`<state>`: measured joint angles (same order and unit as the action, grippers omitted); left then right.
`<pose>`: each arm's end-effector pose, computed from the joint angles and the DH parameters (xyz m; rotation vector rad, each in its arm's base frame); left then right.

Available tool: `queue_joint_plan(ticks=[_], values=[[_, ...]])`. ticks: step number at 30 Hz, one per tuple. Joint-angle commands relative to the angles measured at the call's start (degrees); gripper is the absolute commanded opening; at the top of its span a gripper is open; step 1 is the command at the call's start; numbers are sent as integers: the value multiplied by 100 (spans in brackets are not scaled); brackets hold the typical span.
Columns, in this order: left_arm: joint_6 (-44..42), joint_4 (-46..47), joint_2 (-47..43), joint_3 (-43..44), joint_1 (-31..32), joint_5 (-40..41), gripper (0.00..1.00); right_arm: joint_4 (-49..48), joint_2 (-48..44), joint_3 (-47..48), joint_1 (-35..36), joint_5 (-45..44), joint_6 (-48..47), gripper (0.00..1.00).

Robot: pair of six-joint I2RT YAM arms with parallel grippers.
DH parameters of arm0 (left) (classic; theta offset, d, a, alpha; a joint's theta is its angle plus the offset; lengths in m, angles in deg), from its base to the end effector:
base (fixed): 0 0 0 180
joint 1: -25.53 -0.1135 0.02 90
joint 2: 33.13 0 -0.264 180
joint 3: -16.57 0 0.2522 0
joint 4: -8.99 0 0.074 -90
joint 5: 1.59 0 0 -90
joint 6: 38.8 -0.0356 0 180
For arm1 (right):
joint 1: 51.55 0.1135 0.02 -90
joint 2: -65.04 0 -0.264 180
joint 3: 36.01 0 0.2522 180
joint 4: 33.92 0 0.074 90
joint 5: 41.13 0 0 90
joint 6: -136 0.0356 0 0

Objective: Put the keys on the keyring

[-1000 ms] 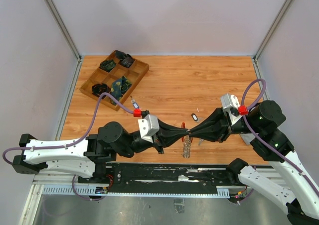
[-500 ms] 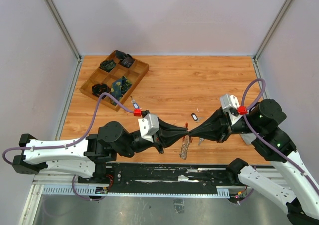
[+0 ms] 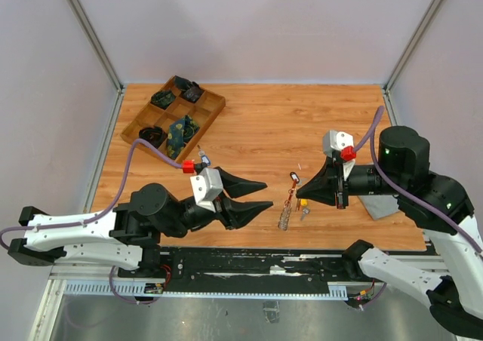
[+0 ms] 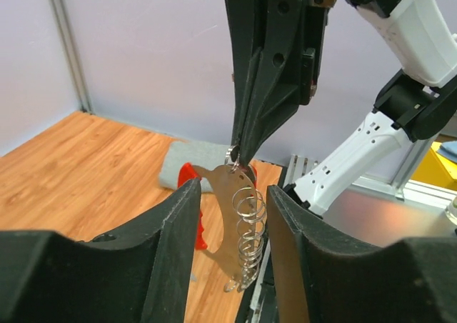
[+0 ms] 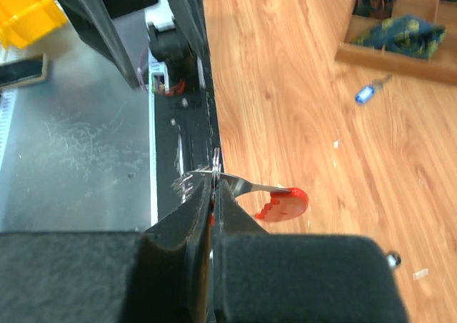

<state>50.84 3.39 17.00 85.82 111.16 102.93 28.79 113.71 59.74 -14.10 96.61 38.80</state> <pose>0.0237 -0.1933 0.4241 0.7938 1.1853 -1.0784 0.0727 0.0888 0.4700 -1.2440 1.4370 1.1264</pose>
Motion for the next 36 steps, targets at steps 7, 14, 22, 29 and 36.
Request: queue_joint_plan(ticks=[7, 14, 22, 29, 36], values=[[168, -506, -347, -167, -24, 489, 52, 2497, 1163, 1172, 1637, -2738, -193, 1], [178, -627, -312, -174, -16, 430, 62, 3188, 1871, 1659, 2371, -3730, 25, 1], [-26, -695, -244, -176, -17, 201, 58, 2630, 1736, 1746, 2376, -3217, -100, 1], [-354, -904, 230, 227, -22, -54, 56, 2275, 1686, 1775, 2381, -2538, -301, 1], [-513, -1106, 443, 486, -19, -425, 43, 2091, 1511, 1644, 2403, -2068, -478, 1]])
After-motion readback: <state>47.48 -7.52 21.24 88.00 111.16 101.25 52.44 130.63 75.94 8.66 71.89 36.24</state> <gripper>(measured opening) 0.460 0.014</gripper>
